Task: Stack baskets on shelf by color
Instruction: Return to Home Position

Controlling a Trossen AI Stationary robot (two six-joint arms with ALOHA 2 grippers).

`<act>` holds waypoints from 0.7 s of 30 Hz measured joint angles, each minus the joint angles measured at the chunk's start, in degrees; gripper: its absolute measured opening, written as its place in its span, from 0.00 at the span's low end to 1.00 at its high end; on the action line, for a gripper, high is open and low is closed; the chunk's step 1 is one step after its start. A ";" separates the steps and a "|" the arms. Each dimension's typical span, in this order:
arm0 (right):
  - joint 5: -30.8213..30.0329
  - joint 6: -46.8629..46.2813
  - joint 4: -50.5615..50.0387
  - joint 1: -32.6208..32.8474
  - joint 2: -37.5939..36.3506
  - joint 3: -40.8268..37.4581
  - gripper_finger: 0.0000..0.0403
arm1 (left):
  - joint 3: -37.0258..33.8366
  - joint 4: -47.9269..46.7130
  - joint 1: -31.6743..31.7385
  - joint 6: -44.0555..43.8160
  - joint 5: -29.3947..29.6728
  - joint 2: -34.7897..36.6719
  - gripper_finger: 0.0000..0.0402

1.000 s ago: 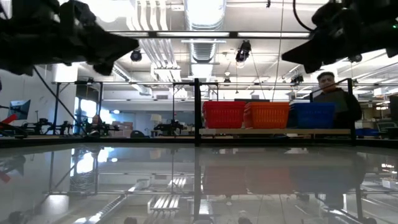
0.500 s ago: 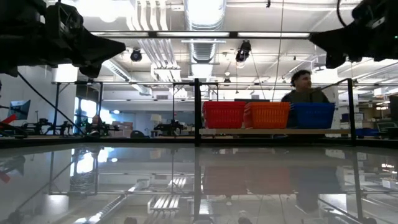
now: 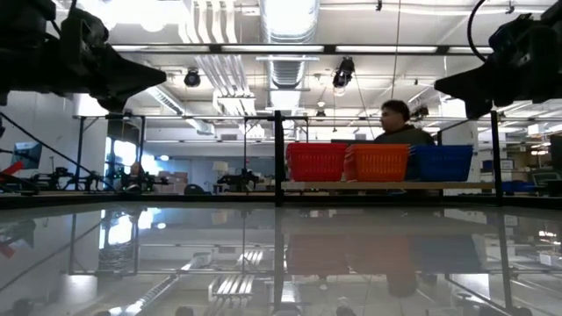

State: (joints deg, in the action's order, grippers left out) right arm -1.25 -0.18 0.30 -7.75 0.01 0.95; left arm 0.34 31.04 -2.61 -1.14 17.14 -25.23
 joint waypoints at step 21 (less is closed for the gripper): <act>-9.93 -1.95 1.85 -0.15 4.74 -0.28 0.02 | -0.07 -26.75 -0.07 -5.51 9.05 20.40 0.01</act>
State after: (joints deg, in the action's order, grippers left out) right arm -11.18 -2.13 2.15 -7.90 4.75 0.67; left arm 0.27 4.29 -2.68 -6.65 26.20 -4.83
